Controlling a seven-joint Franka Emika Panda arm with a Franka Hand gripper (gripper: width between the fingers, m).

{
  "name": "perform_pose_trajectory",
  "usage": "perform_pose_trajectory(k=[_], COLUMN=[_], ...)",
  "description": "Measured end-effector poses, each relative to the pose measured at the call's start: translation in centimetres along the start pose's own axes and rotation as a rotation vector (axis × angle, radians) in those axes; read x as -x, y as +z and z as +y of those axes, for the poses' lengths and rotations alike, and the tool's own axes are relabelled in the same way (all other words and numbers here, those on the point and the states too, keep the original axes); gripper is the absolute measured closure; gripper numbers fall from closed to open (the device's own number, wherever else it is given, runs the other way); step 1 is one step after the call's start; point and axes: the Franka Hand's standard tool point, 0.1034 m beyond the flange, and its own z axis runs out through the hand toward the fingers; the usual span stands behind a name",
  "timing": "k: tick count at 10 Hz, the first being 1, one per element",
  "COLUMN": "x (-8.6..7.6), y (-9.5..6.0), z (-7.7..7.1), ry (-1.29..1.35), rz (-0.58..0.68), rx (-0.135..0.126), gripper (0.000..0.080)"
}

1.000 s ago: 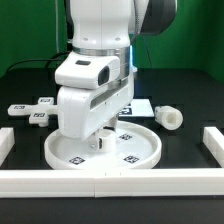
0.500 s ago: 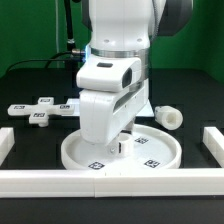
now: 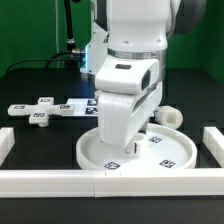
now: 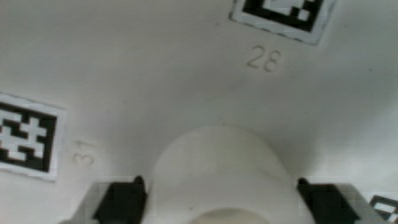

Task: Assemble round table

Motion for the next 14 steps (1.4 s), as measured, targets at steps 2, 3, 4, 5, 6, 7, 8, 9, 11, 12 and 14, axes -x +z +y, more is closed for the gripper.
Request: perform_pose_trajectory(k=[2,3,4,5,6,7,8,9,11,12,14], x=[-0.7,-1.1,-1.4,-1.6,-1.9,-2.1,-2.4,-2.4,-2.5,-2.5,-2.3], y=[0.0,0.0,0.0,0.0,0.0,0.0,-0.1,-0.1,-0.1,-0.1,-0.7], z=[-0.3,-0.5,-0.7,-0.8,-0.9,-1.0,-1.1,-1.1,-1.2,-1.2,-1.1], ry=[0.017,0.024,0.027,0.034,0.037,0.043,0.053,0.055,0.067,0.068,0.071], rz=[0.000,0.000,0.000,-0.001,-0.003,-0.006,-0.008,-0.008,-0.009,-0.010,-0.017], rx=[0.000,0.000,0.000,0.000,-0.003,-0.008,-0.011,-0.011,-0.010,-0.011,-0.018], gripper=[0.0396,0.0396,0.0396,0.0396,0.0396,0.0396,0.0396,0.0396,0.0396,0.0396,0.0335])
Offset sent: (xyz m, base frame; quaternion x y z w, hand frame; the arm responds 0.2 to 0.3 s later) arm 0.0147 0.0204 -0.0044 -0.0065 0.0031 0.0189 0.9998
